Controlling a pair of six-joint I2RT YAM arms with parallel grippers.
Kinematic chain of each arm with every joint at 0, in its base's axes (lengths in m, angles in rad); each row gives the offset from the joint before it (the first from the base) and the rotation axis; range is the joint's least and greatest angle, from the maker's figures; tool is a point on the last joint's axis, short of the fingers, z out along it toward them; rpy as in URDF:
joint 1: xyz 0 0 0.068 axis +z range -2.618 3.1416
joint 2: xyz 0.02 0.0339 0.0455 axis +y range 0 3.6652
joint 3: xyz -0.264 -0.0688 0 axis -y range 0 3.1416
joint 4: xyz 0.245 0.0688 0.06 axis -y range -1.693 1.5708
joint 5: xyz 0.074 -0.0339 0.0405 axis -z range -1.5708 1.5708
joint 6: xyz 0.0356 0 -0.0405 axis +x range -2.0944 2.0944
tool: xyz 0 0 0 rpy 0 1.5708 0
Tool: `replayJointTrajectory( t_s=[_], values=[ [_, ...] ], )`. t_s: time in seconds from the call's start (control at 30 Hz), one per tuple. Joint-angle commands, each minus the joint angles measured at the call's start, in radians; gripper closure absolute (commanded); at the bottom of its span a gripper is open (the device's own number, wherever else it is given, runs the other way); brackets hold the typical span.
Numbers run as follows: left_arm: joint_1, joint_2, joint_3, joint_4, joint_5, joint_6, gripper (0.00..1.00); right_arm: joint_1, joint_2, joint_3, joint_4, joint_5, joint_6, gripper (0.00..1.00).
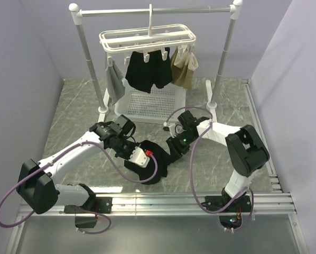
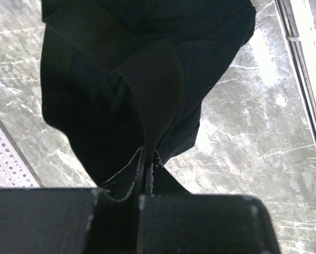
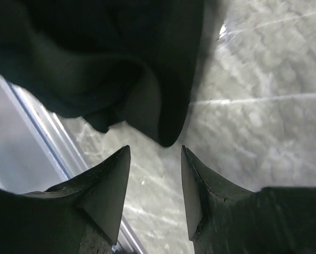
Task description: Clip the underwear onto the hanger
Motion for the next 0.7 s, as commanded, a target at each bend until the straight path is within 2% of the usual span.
replayJointTrajectory(
  t_s=[0.0, 0.17, 0.2, 0.23, 0.3, 0.33, 0.67],
  values=[
    [0.014, -0.003, 0.045, 0.004, 0.049, -0.017, 0.99, 0.010, 0.042, 0.048, 0.061, -0.031, 0.052, 0.49],
    [0.028, -0.011, 0.047, 0.004, 0.046, -0.019, 0.99, 0.012, 0.114, 0.091, 0.035, -0.072, 0.065, 0.50],
    [0.031, -0.011, 0.048, 0.004, 0.043, -0.020, 0.99, 0.010, 0.114, 0.100, 0.026, -0.083, 0.047, 0.60],
    [0.034, -0.012, 0.050, 0.006, 0.044, -0.028, 0.99, 0.009, 0.108, 0.112, 0.020, -0.078, 0.040, 0.82],
    [0.046, -0.011, 0.068, 0.001, 0.049, -0.046, 1.00, -0.005, 0.082, 0.120, -0.006, -0.058, 0.025, 0.97],
    [0.052, -0.011, 0.076, -0.003, 0.052, -0.054, 0.99, -0.011, 0.041, 0.133, -0.023, -0.048, 0.017, 1.00],
    [0.198, -0.023, 0.178, 0.024, 0.127, -0.189, 1.00, -0.160, -0.349, 0.264, -0.290, 0.176, -0.199, 1.00]
  ],
)
